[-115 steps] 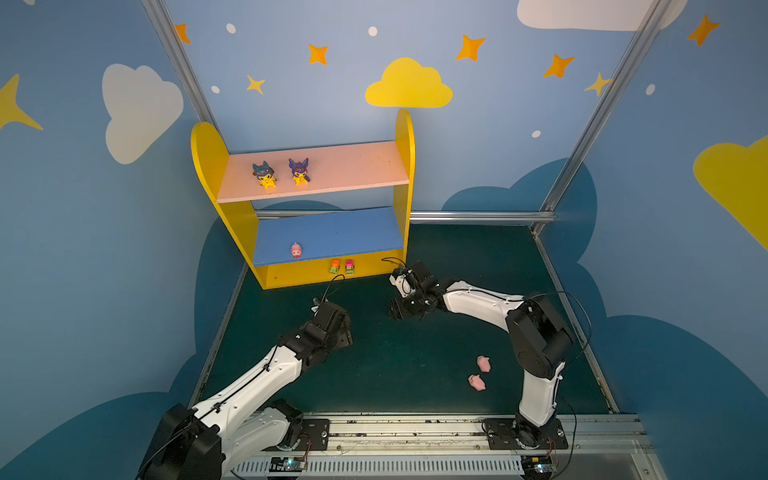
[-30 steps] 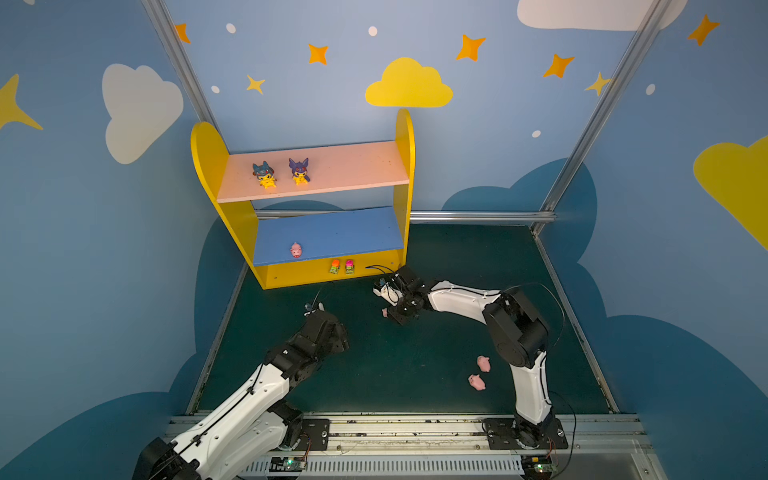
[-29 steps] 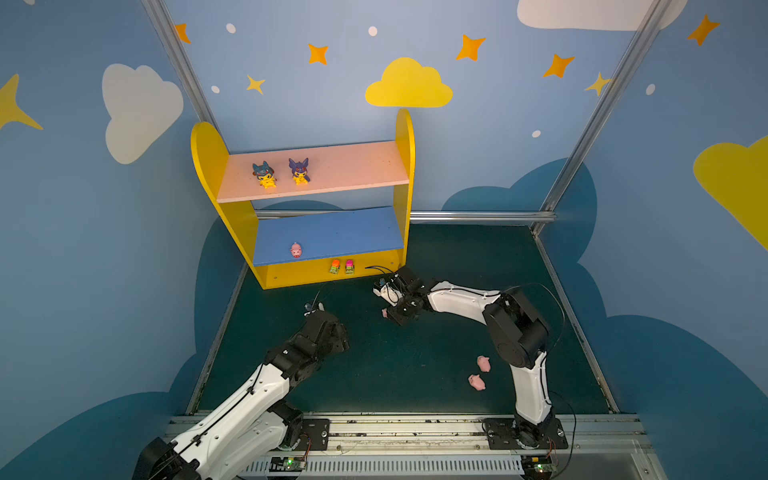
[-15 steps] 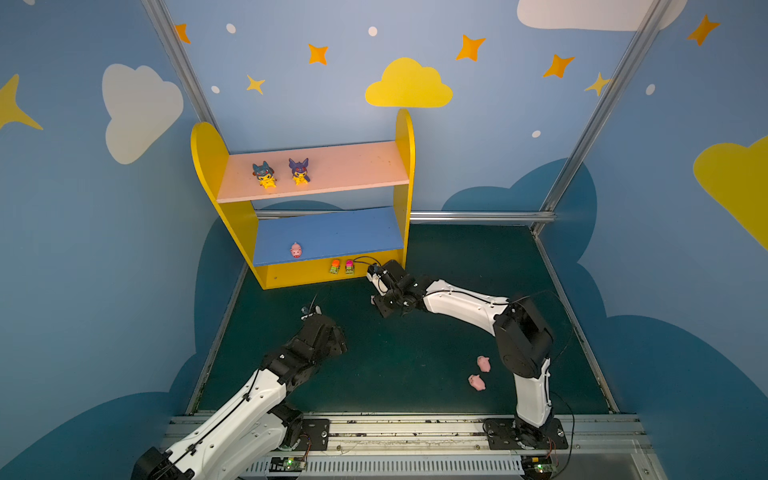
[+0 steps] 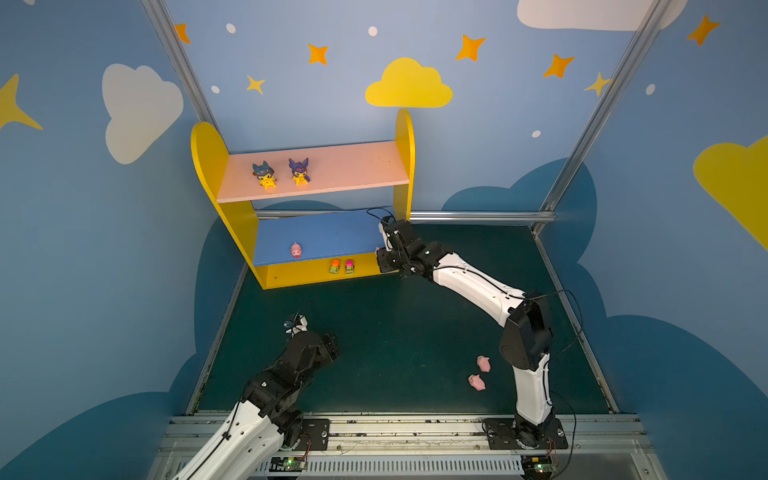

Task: Place and organize the plastic toys onto the shelf
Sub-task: 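Lift the pink pig and carry it onto the blue lower shelf with the right gripper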

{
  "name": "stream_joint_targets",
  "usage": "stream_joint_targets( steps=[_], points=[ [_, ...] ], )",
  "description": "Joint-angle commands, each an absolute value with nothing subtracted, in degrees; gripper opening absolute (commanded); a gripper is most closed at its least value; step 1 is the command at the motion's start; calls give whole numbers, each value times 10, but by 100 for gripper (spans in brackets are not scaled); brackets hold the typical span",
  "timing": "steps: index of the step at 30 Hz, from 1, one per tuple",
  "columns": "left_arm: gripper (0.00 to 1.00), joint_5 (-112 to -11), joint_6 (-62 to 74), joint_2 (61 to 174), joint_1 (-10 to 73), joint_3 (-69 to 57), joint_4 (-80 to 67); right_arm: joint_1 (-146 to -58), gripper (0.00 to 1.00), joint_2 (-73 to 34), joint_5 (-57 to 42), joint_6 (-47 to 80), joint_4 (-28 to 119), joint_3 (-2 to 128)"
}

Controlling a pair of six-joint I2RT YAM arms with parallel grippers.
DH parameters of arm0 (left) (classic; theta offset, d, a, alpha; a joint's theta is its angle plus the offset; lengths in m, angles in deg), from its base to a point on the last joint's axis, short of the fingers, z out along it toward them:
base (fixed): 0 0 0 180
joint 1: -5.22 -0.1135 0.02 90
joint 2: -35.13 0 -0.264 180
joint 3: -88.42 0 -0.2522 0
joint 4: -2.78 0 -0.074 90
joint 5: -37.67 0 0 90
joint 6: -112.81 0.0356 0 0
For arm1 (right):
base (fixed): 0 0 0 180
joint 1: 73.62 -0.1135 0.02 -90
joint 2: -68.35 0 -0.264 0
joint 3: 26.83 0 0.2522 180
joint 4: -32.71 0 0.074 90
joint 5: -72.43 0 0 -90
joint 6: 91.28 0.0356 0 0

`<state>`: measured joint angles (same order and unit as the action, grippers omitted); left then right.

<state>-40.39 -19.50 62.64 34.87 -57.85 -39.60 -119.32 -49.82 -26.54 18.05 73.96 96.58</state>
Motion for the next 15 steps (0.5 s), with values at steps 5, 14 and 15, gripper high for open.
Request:
stream_joint_targets(
  steps=[5, 14, 15],
  points=[
    [80, -386, -195, 635, 347, -575, -396, -1181, 24, -563, -294, 205, 758, 1044],
    [80, -389, -186, 661, 347, -559, -381, -1164, 24, -630, -295, 210, 773, 1146],
    [80, -389, -185, 663, 347, -556, -381, -1160, 24, -638, -291, 212, 775, 1158]
  ],
)
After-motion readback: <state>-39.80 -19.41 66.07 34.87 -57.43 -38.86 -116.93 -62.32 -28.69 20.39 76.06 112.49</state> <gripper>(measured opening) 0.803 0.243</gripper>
